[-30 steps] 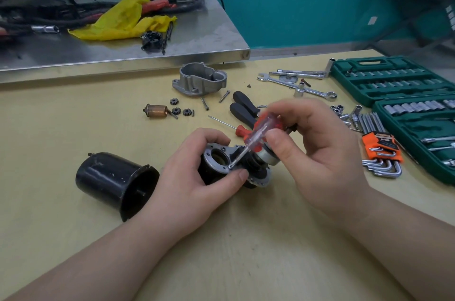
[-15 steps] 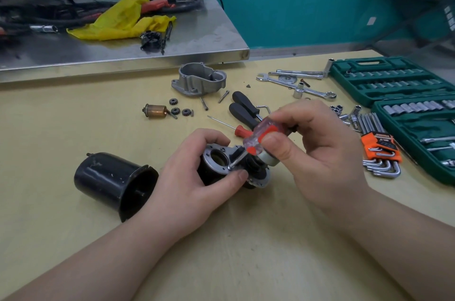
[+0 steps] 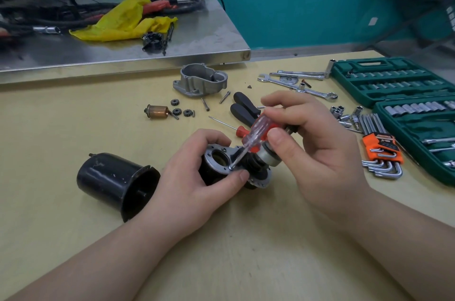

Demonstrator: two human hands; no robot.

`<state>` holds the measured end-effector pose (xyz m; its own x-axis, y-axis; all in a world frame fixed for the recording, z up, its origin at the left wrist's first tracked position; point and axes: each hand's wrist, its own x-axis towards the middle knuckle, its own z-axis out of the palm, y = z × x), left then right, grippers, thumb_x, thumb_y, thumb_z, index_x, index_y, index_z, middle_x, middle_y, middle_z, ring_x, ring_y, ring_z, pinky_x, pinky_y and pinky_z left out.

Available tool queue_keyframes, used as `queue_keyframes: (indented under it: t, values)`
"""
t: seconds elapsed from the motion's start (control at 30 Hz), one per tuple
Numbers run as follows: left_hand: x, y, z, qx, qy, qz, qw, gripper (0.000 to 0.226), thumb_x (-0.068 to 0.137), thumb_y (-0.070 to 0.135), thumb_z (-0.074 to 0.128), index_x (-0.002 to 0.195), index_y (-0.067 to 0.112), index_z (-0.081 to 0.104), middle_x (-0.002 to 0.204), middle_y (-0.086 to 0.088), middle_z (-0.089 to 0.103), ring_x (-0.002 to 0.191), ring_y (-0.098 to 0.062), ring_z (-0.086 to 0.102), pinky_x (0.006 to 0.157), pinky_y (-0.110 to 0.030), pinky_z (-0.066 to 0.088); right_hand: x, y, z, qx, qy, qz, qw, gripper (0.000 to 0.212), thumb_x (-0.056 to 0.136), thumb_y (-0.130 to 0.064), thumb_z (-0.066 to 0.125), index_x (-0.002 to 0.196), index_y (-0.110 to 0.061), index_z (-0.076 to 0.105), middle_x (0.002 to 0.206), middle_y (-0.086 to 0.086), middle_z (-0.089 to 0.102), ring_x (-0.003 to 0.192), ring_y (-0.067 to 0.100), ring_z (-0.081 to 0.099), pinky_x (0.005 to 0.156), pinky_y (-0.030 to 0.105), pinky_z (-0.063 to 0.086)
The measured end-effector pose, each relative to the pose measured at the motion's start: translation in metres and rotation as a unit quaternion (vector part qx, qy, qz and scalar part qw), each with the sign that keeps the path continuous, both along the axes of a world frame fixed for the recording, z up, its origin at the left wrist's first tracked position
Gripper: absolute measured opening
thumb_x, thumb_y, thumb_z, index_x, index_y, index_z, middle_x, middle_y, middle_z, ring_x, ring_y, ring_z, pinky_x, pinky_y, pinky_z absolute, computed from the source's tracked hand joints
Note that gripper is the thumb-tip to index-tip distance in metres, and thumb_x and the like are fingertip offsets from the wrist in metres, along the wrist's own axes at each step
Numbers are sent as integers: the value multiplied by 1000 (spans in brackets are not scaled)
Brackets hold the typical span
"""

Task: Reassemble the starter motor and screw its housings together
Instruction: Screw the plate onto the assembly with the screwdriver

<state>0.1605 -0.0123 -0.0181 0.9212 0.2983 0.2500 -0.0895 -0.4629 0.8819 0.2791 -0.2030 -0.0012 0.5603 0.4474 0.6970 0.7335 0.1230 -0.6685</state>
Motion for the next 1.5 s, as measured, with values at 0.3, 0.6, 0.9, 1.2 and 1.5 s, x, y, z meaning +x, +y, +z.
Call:
queue_keyframes:
  t: [0.3,0.6,0.9,1.2,1.5]
  values:
    - [-1,-1,1,2,0,-1,1000,48,75,57,79,116,41,61,107,12,72,100,-13,70,78,-14,51,-2,2,4,8,-4,-5,1000,27,103,-38,67,126,-24,69,110,-5,70,104,23,68,88,37,53]
    - [-1,-1,2,4,1,3,1000,48,75,58,78,116,41,61,106,12,72,100,-12,70,77,-12,50,-3,1,6,12,15,-8,1000,24,99,-35,73,123,-32,71,106,-4,73,97,24,69,84,43,56]
    - [0,-1,1,5,4,7,1000,50,74,59,78,118,41,61,107,11,72,100,-13,70,78,-15,50,-2,0,5,-11,18,-11,1000,19,97,-19,70,116,-23,71,107,3,73,95,29,68,83,49,56]
    - [1,-1,1,-1,3,11,1000,48,74,56,80,116,41,61,105,9,73,99,-14,70,81,-19,54,-1,-1,5,-9,25,26,999,23,98,-14,66,119,-24,69,132,-1,72,120,25,69,97,45,56]
    - [-2,-3,1,21,-2,7,1000,45,76,57,76,115,41,61,106,14,72,100,-11,70,80,-15,52,-1,-1,11,-49,9,-12,999,38,97,-26,72,132,-38,65,108,-12,70,98,23,68,86,35,55]
